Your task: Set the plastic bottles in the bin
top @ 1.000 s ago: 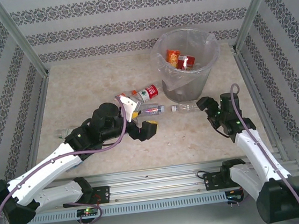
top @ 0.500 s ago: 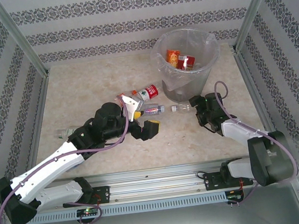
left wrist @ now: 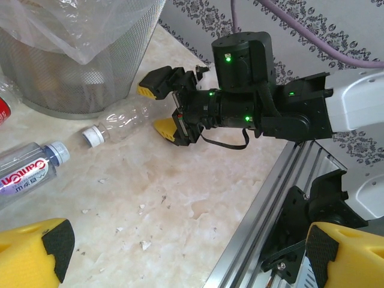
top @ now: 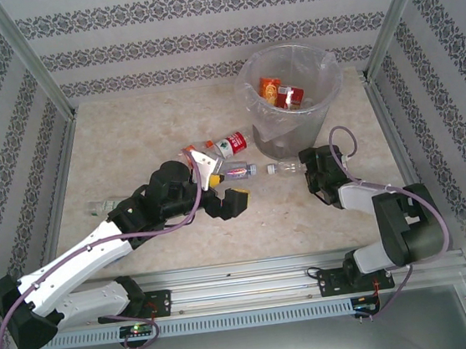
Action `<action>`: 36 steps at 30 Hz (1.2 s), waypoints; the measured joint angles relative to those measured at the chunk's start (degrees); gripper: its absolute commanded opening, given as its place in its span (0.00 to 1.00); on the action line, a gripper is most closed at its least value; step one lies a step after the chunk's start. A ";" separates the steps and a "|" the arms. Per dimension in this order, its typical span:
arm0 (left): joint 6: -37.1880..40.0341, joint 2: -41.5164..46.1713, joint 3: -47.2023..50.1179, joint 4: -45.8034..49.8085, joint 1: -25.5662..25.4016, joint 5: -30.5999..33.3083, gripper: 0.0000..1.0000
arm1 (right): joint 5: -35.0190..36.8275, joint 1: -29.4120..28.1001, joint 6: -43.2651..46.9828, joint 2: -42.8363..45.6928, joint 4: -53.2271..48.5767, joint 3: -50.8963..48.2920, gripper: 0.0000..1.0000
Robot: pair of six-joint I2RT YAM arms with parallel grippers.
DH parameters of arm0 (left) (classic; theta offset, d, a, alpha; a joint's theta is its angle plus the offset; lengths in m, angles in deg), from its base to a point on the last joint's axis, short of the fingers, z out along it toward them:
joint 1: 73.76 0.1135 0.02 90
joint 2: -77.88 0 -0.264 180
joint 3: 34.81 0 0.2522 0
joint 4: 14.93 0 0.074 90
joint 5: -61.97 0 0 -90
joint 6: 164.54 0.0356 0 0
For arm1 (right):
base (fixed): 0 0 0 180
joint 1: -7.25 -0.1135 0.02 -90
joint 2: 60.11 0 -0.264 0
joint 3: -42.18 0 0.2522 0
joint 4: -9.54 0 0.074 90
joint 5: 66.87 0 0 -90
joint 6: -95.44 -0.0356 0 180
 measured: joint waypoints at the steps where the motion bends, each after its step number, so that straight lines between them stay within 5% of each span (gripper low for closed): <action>1: -0.07 0.00 0.02 0.00 0.00 0.00 1.00 | 0.37 0.00 -0.22 -0.46 0.22 0.00 0.73; 17: -0.90 0.00 0.37 0.02 0.00 -0.70 1.00 | 2.73 3.41 0.92 -1.25 0.76 -0.07 0.61; 36: -1.25 0.04 0.42 0.09 0.00 -1.07 1.00 | 10.56 3.58 32.83 37.59 -38.73 13.73 0.54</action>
